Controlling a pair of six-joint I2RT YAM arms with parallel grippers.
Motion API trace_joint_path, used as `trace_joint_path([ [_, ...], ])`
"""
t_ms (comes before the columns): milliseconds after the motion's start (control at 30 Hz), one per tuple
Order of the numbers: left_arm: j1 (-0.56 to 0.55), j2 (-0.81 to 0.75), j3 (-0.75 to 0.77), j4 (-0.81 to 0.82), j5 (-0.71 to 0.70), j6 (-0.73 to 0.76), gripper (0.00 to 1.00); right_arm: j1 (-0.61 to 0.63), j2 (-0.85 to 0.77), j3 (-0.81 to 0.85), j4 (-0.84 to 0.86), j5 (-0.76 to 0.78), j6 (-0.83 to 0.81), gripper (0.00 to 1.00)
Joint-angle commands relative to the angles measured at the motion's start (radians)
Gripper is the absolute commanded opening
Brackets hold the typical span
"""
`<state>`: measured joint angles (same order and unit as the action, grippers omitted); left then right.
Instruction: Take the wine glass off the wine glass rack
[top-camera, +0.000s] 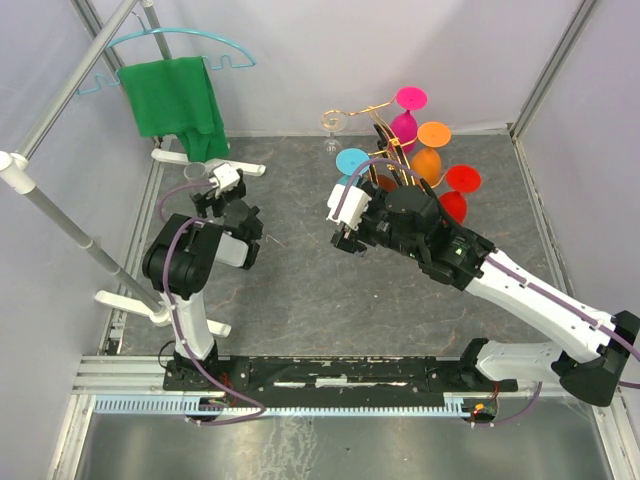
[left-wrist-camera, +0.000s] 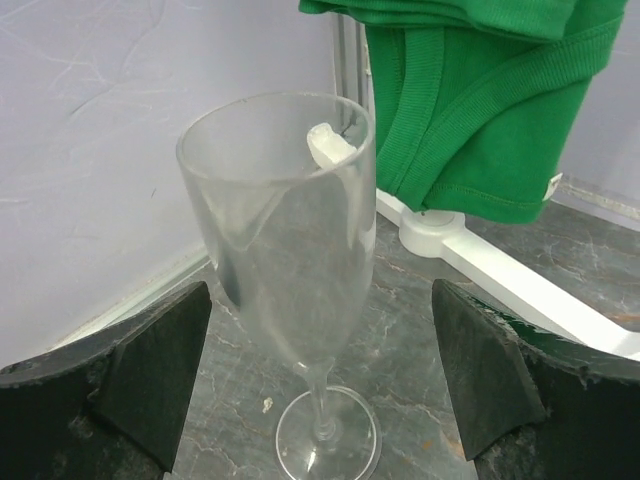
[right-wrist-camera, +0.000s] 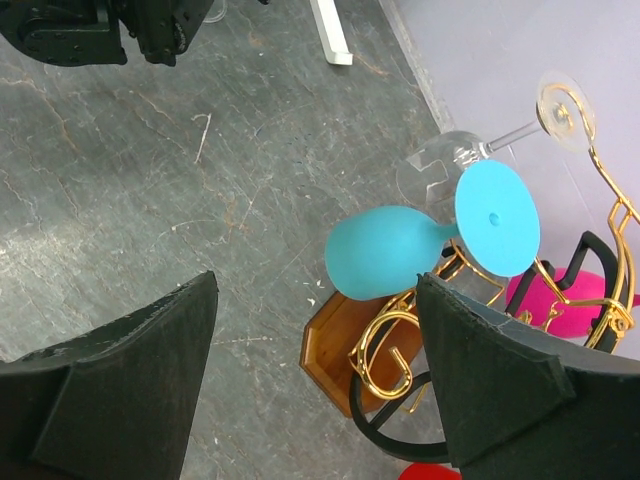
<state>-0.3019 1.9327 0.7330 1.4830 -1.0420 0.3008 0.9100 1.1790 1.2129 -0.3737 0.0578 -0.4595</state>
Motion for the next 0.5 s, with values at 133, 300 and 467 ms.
trace_joint_path([
  [133, -0.043, -0.158, -0.018, -0.149, -0.042, -0.059, 0.99, -0.014, -0.015, 0.063, 0.004, 0.053, 0.094, 0.89],
  [300, -0.057, -0.266, -0.025, -0.323, -0.088, -0.112, 0.99, -0.021, -0.029, 0.112, -0.046, 0.108, 0.154, 0.91],
  [467, -0.12, -0.415, -0.047, -0.509, -0.215, -0.159, 0.99, -0.089, -0.041, 0.155, -0.104, 0.11, 0.32, 0.86],
])
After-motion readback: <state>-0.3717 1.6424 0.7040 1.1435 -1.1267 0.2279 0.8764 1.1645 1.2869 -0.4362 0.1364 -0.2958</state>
